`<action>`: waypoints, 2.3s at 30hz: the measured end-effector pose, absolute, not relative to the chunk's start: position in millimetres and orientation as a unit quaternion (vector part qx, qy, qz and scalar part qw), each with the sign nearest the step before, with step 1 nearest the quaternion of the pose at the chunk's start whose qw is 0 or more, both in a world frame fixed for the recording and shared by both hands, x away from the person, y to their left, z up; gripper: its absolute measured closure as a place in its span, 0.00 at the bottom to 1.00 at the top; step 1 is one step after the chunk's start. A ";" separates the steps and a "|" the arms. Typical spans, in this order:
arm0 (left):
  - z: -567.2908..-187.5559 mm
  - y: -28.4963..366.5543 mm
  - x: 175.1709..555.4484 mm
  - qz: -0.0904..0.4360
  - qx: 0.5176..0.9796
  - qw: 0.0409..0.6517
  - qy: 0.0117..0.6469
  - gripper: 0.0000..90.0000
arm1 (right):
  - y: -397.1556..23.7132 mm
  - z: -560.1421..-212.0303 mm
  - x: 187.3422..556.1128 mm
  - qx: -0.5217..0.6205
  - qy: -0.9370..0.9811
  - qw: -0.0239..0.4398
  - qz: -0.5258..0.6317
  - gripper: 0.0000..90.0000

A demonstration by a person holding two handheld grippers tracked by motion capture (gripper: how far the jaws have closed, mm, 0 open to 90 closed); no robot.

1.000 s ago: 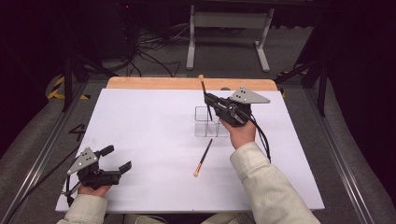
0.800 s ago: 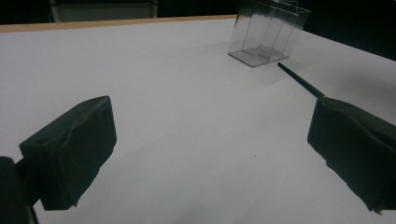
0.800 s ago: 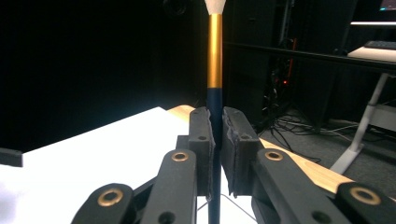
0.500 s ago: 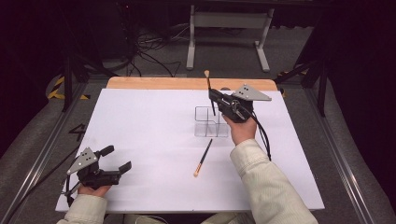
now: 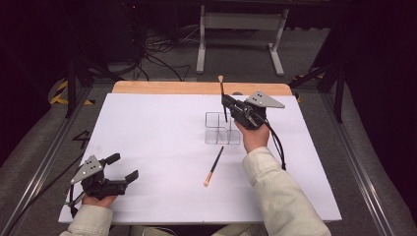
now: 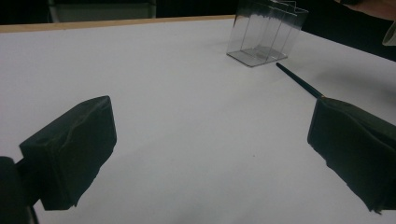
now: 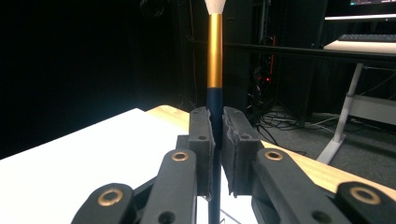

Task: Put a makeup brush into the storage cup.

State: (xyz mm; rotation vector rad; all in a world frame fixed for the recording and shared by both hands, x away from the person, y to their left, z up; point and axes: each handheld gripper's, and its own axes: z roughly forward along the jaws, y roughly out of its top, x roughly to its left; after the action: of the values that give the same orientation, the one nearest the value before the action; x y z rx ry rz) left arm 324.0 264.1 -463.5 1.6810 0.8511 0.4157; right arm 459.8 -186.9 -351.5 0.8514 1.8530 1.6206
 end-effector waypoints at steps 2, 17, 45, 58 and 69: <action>-463.5 264.2 324.0 0.177 0.716 0.569 0.363 0.02 | -187.3 -353.4 460.5 0.317 0.687 0.263 0.599 0.92; -463.5 264.2 324.0 0.177 0.716 0.570 0.362 0.02 | -185.9 -367.0 465.7 0.330 0.700 0.250 0.581 0.92; -463.4 264.3 324.0 0.177 0.716 0.569 0.363 0.02 | -183.4 -379.8 470.4 0.344 0.718 0.237 0.556 0.92; -463.4 264.4 324.4 0.178 0.717 0.569 0.362 0.02 | -199.0 -365.0 461.5 0.335 0.705 0.233 0.580 0.41; -463.1 264.0 324.1 0.178 0.719 0.567 0.361 0.02 | -229.6 -346.3 430.8 0.323 0.705 0.247 0.581 0.13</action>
State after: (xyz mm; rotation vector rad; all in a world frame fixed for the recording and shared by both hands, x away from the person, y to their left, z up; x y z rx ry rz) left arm 324.1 264.0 -463.1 1.6890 0.8476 0.4172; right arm 430.8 -229.6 -346.3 0.8797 1.9225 1.5858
